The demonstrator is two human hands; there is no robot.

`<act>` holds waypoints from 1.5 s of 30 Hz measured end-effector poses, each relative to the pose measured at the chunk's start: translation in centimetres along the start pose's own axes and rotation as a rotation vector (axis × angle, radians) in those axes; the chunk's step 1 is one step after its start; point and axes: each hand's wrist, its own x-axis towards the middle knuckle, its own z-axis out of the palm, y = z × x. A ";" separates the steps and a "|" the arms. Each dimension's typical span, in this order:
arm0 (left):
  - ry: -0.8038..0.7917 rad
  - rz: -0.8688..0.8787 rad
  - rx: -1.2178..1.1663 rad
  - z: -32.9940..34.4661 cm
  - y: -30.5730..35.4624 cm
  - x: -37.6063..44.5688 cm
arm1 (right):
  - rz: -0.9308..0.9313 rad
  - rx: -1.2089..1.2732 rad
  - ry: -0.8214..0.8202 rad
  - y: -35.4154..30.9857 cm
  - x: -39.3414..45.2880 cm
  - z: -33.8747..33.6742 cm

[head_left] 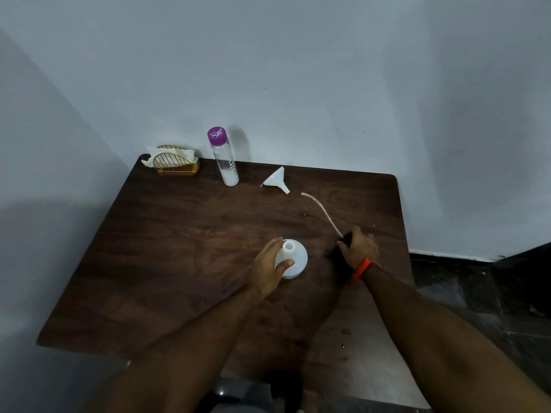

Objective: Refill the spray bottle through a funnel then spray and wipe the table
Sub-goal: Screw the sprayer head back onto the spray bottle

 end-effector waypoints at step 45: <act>-0.045 -0.111 0.006 0.7 -0.7 0.7 | -0.739 -0.695 0.186 -2.4 -6.7 -15.2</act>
